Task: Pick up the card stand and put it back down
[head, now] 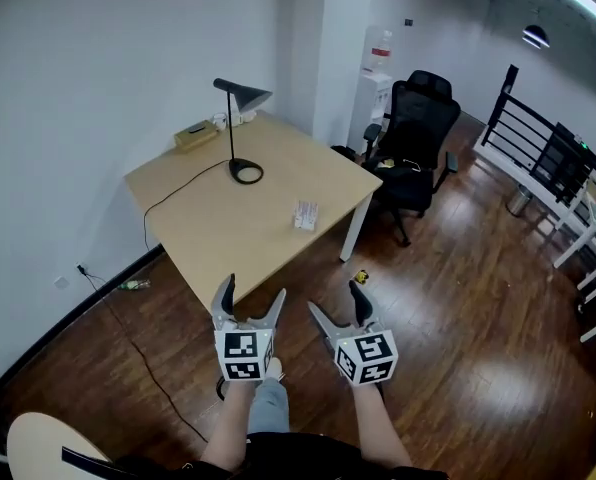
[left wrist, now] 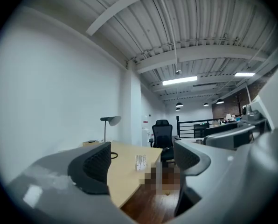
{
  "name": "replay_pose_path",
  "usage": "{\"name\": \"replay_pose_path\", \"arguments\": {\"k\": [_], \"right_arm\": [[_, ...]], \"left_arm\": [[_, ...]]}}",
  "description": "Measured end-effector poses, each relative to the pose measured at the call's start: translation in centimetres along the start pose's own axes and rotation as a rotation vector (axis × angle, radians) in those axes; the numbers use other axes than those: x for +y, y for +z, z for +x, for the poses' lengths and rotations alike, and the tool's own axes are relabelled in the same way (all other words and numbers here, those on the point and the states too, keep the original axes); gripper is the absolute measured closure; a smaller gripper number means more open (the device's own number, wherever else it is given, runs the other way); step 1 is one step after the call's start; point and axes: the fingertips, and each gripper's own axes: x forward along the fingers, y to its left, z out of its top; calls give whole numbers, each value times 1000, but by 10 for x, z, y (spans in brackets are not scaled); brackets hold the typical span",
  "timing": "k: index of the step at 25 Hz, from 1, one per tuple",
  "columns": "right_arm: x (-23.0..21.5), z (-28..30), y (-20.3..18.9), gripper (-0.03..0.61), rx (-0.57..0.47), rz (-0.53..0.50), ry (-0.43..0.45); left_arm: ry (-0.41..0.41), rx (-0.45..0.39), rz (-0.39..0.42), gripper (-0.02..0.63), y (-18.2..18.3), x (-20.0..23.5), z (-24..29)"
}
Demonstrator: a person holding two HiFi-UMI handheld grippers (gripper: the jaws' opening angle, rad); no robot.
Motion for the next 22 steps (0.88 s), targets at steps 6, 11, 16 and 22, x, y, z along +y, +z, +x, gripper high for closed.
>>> {"name": "replay_pose_path", "arguments": {"k": [6,11,16,22], "right_arm": [[-53,148,46,189,-46,-21,-23],[-83,219,58,189,-55,-63,-37],[-123,256,20,189,17,-36,-36],[-165,261,-65,192,126,12,-24]], "left_arm": [[-70,-75,90,206,43,73,138],[-142,-78,90,204,49,108,216],[-226,-7,92,204,15,97,270],[-329,119,96,204,-49,71,306]]}}
